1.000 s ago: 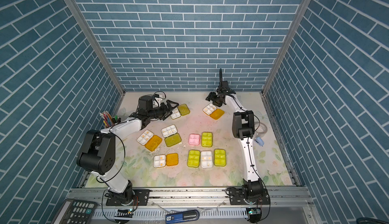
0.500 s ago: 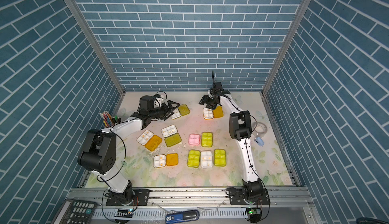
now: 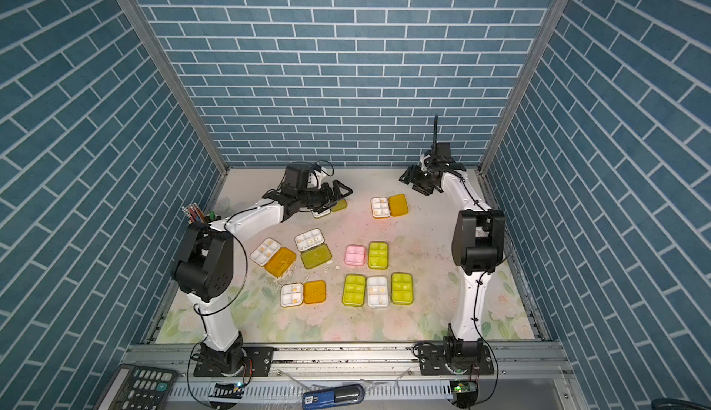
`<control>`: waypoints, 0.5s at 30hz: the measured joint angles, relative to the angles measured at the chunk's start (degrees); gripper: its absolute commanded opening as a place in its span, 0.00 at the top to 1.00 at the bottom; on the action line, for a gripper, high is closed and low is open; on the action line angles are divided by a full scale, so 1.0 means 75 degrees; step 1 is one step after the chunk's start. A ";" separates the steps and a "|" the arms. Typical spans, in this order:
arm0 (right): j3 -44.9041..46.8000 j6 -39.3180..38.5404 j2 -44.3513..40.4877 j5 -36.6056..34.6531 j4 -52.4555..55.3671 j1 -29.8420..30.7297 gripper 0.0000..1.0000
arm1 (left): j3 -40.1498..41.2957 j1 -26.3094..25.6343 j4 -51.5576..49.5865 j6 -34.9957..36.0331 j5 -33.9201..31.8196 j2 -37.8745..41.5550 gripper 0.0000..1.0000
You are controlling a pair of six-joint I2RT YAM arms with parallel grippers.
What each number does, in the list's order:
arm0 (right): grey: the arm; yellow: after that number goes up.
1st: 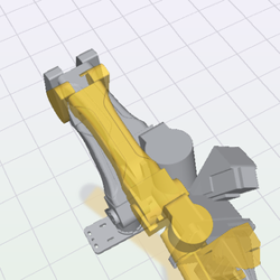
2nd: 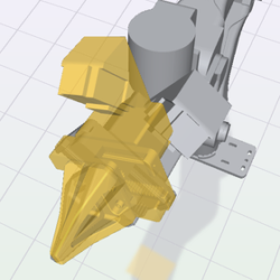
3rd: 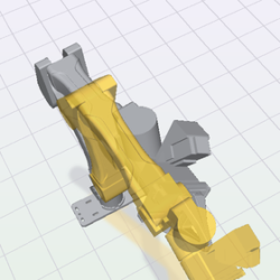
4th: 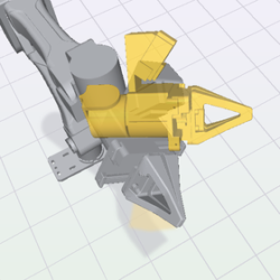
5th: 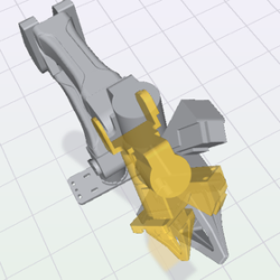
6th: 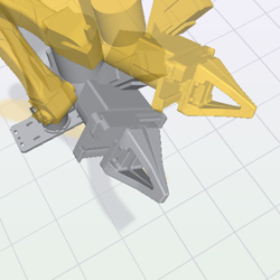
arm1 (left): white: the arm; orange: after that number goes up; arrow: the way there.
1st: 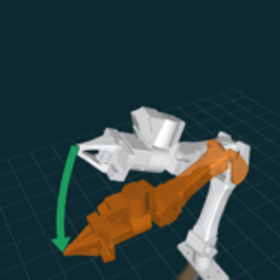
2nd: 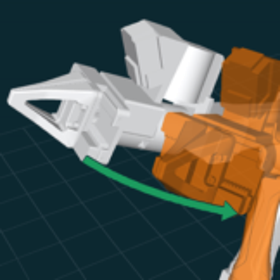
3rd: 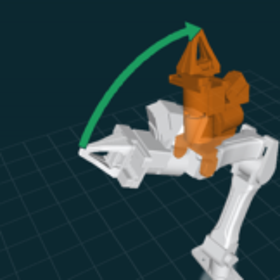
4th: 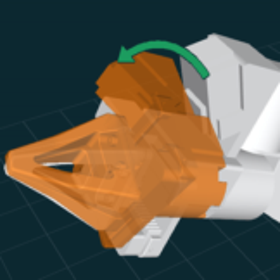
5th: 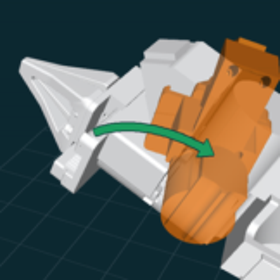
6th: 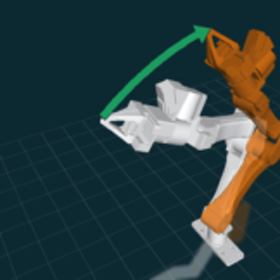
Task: Close pillboxes
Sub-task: Adjust the pillbox at the center of the board.
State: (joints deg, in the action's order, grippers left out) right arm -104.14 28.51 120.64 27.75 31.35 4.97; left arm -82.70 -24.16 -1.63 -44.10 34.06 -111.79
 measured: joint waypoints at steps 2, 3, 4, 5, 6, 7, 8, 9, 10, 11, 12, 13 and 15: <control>0.0277 0.0009 0.0023 -0.0079 -0.0023 -0.0236 0.44 | -0.0519 -0.0201 -0.0248 -0.0012 -0.0085 -0.0583 0.03; 0.0367 0.0044 0.0041 -0.0105 -0.0015 -0.0306 0.46 | -0.0755 -0.0280 -0.0356 -0.0029 -0.0111 -0.0831 0.04; 0.0458 0.0041 0.0061 -0.0117 -0.0023 -0.0373 0.47 | -0.1017 -0.0364 -0.0449 -0.0073 -0.0125 -0.1125 0.05; 0.0536 0.0070 0.0085 -0.0047 -0.0076 -0.0440 0.47 | -0.1233 -0.0431 -0.0504 -0.0119 -0.0131 -0.1364 0.05; 0.0577 0.0099 0.0119 0.0061 -0.0166 -0.0495 0.47 | -0.1440 -0.0493 -0.0548 -0.0172 -0.0102 -0.1603 0.05; 0.0583 0.0175 0.0216 0.0326 -0.0329 -0.0565 0.47 | -0.1693 -0.0539 -0.0583 -0.0219 -0.0029 -0.1862 0.05; 0.0571 0.0233 0.0356 0.0627 -0.0557 -0.0618 0.47 | -0.1990 -0.0589 -0.0618 -0.0262 0.0050 -0.2159 0.05; 0.0516 0.0286 0.0501 0.0851 -0.0699 -0.0647 0.46 | -0.2224 -0.0621 -0.0627 -0.0315 0.0125 -0.2378 0.06; 0.0472 0.0358 0.0697 0.1081 -0.0906 -0.0682 0.45 | -0.2419 -0.0644 -0.0595 -0.0361 0.0198 -0.2594 0.07; 0.0475 0.0414 0.0871 0.1253 -0.1075 -0.0708 0.43 | -0.2550 -0.0656 -0.0542 -0.0443 0.0271 -0.2786 0.09; 0.0487 0.0460 0.0997 0.1349 -0.1163 -0.0717 0.42 | -0.2617 -0.0662 -0.0495 -0.0522 0.0303 -0.2920 0.10; 0.0527 0.0560 0.1110 0.1457 -0.1279 -0.0720 0.40 | -0.2649 -0.0662 -0.0472 -0.0592 0.0323 -0.3025 0.11; 0.0615 0.0659 0.1221 0.1594 -0.1373 -0.0714 0.37 | -0.2704 -0.0662 -0.0469 -0.0755 0.0329 -0.3188 0.10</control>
State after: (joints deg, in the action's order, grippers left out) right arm -99.53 33.45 129.80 39.70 21.06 -0.38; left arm -102.98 -29.12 -5.15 -49.76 36.53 -135.70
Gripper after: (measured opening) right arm 0.601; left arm 0.892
